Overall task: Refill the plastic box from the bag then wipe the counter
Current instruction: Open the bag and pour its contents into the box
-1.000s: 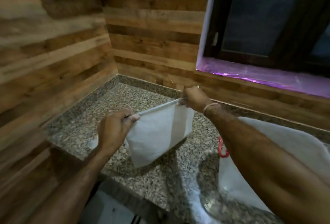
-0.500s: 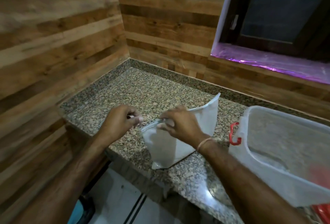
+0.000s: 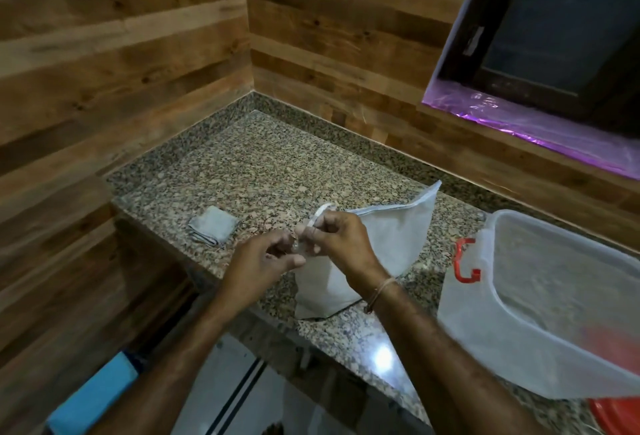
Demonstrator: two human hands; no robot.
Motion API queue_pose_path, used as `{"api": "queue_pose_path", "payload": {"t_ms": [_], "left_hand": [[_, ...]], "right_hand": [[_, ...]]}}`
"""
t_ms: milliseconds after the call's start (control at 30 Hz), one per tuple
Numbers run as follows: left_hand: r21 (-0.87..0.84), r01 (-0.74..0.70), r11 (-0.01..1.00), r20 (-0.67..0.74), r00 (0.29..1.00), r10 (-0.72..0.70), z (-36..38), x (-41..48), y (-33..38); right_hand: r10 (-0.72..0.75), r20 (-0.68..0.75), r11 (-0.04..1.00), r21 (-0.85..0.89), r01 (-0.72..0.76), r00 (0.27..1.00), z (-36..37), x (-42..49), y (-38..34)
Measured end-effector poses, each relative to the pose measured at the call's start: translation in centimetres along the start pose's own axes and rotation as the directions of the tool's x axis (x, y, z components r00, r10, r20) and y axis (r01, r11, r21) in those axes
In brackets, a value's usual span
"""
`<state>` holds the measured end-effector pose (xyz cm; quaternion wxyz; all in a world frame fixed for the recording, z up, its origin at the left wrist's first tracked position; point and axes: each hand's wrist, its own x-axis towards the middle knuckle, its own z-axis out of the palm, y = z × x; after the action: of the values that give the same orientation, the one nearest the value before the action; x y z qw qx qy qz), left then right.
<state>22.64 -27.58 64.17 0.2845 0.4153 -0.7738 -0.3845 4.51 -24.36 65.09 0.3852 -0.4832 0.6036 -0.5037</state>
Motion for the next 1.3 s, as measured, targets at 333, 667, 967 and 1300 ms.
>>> {"api": "queue_pose_path", "payload": {"t_ms": [333, 667, 967, 1300], "left_hand": [[0.11, -0.168, 0.98, -0.082, 0.981, 0.177, 1.0, 0.3, -1.7], [0.612, -0.28, 0.74, 0.293, 0.949, 0.116, 2.3, 6.6, 4.2], [0.724, -0.45, 0.523, 0.395, 0.892, 0.22, 3.3, 10.5, 4.4], [0.643, -0.312, 0.699, 0.285, 0.945, 0.16, -1.8, 9.6, 0.5]], "right_hand": [[0.101, -0.27, 0.969, -0.192, -0.156, 0.958, -4.0, 0.9, 0.3], [0.107, -0.501, 0.944, -0.219, -0.246, 0.859, -11.4, 2.7, 2.3], [0.14, -0.687, 0.929, -0.157, -0.334, 0.713, -16.7, 5.8, 3.1], [0.351, -0.448, 0.925, 0.301, -0.23, 0.823, -16.2, 6.0, 4.9]]}}
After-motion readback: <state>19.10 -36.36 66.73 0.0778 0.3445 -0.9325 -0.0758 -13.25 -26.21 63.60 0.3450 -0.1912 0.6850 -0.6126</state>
